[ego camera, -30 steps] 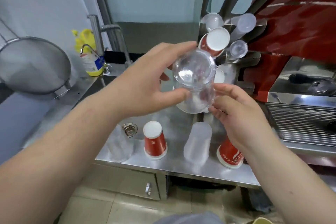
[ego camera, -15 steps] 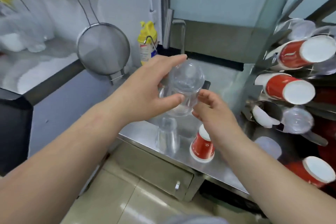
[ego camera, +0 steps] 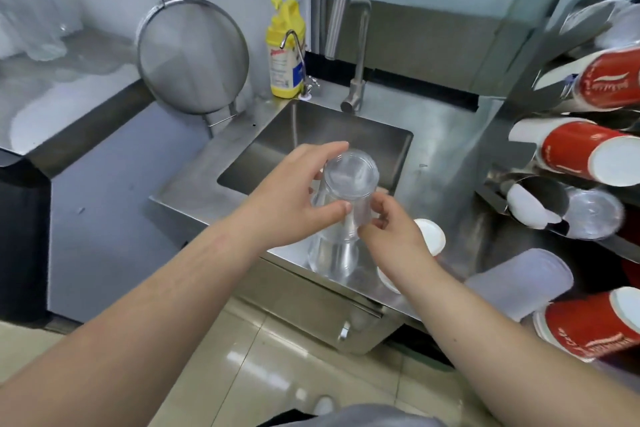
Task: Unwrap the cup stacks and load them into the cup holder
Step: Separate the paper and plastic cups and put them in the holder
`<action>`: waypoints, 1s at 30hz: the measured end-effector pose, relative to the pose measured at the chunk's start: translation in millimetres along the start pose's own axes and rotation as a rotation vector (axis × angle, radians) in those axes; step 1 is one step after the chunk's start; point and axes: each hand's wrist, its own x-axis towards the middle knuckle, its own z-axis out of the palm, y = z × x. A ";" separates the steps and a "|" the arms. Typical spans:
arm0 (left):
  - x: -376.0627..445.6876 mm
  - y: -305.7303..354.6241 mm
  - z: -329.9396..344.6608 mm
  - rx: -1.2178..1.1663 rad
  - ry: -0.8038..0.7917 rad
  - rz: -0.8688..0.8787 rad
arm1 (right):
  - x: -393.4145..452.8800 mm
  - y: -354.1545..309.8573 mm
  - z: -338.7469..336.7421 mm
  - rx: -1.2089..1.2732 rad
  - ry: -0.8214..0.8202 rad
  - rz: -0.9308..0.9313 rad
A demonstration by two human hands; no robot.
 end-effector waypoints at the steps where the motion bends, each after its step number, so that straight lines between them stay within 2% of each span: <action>1: -0.3 -4.7 3.8 -0.009 -0.005 -0.015 | 1.1 3.3 1.7 -0.001 0.004 0.020; 13: -6.2 -44.2 41.7 -0.087 -0.055 -0.112 | 12.4 34.6 24.1 -0.087 -0.023 0.144; 30: -11.4 -74.1 71.8 -0.100 -0.118 -0.188 | 22.1 66.4 40.6 -0.103 -0.031 0.197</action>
